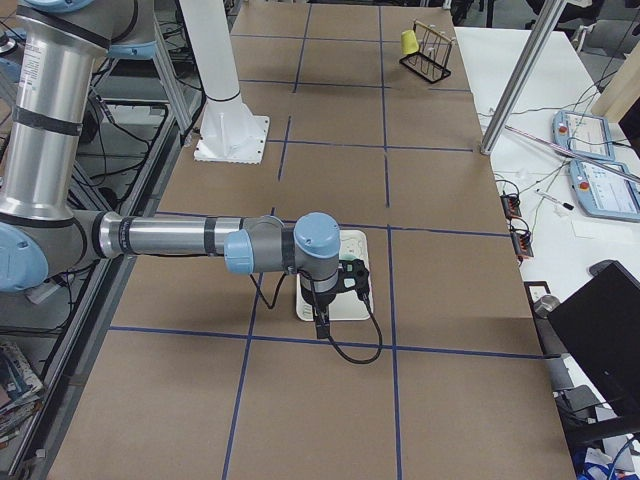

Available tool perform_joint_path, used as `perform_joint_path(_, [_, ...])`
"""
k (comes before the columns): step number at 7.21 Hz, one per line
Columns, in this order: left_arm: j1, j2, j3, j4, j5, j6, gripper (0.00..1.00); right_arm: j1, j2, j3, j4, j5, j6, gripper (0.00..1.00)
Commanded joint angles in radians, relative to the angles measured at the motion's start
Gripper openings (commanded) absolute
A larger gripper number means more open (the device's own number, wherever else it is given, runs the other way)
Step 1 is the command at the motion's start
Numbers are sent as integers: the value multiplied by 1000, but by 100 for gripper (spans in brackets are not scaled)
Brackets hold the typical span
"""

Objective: Left arm grabs green cup and hands to right arm on tray

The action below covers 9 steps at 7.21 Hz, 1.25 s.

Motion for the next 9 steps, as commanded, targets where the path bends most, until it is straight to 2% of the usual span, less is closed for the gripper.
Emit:
perform_joint_path(1, [0,8,-2,1,2,1,100,1,3,-1,-1,2,0,100])
perform_joint_path(9, [2,14,7,2,3,3,100,0,3,-3,13,4,0,100])
